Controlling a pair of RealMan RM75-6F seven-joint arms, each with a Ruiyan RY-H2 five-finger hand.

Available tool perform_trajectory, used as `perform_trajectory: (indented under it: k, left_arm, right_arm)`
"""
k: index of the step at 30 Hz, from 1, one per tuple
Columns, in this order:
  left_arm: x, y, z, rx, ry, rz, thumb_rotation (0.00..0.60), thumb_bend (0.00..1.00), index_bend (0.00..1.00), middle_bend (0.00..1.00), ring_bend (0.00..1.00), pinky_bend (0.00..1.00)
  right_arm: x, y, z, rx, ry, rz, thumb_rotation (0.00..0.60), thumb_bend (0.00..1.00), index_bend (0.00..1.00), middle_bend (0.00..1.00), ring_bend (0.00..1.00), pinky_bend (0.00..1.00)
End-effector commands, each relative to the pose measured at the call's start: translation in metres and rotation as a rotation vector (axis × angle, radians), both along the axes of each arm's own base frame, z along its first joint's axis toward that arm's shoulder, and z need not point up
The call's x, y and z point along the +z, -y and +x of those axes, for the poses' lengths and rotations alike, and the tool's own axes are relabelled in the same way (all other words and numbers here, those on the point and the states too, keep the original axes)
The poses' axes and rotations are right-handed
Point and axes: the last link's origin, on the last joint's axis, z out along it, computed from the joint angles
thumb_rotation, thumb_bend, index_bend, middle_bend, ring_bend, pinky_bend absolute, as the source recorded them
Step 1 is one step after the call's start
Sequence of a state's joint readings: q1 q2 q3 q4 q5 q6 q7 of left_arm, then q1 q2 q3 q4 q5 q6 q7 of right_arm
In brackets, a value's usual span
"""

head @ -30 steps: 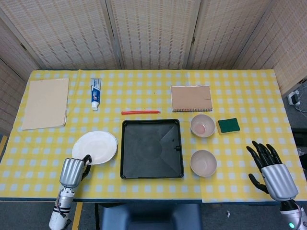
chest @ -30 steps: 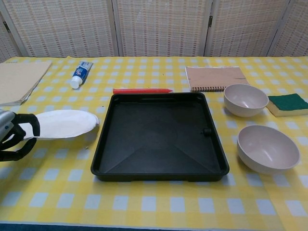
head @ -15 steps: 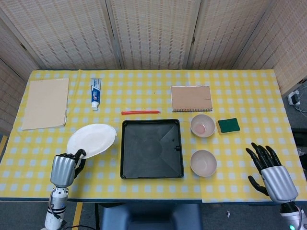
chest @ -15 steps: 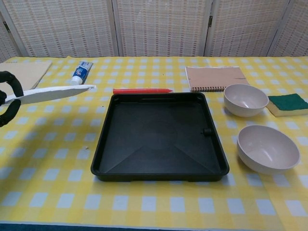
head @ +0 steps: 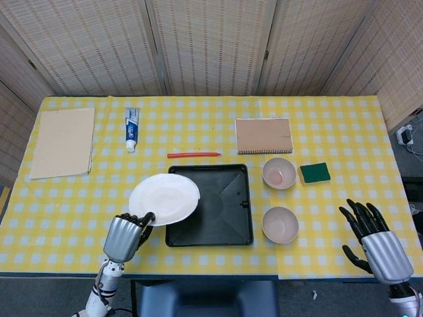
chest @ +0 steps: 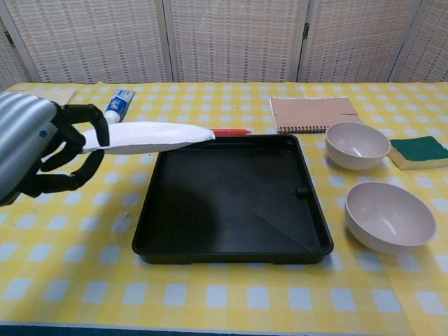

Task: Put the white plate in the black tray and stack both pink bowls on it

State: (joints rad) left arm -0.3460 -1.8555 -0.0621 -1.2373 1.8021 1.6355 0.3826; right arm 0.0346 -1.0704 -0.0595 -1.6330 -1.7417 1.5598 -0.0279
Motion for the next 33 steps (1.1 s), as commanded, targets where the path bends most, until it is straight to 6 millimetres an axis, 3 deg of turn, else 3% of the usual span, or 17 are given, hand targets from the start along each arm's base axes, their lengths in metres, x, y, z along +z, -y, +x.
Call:
perform_trajectory:
  k: [1,11,19,29,33]
  left_arm:
    - [-0.013,-0.004,0.014,-0.019,0.004,-0.029,0.6,0.61,0.64,1.0,1.0,1.0]
    - [-0.055,-0.016,0.041,-0.052,0.023,-0.133,0.6,0.61,0.62,1.0,1.0,1.0]
    - [-0.075,-0.035,0.054,-0.047,0.022,-0.161,0.6,0.61,0.6,1.0,1.0,1.0]
    - [-0.096,-0.053,0.046,-0.006,-0.018,-0.169,0.6,0.61,0.59,1.0,1.0,1.0]
    - [-0.099,-0.057,0.042,0.005,-0.02,-0.19,0.6,0.61,0.49,1.0,1.0,1.0]
  right_arm:
    - [0.002,-0.001,-0.001,0.003,0.0,0.004,0.6,0.36,0.0,0.0,0.0,0.0]
    - [0.006,-0.003,-0.006,-0.02,0.001,-0.005,0.6,0.36,0.0,0.0,0.0,0.0]
    - [0.019,-0.003,-0.013,-0.05,0.037,-0.021,0.6,0.36,0.0,0.0,0.0,0.0]
    - [0.024,0.0,-0.016,-0.062,0.047,-0.02,0.6,0.36,0.0,0.0,0.0,0.0]
    - [0.023,0.001,-0.016,-0.065,0.042,-0.016,0.6,0.36,0.0,0.0,0.0,0.0]
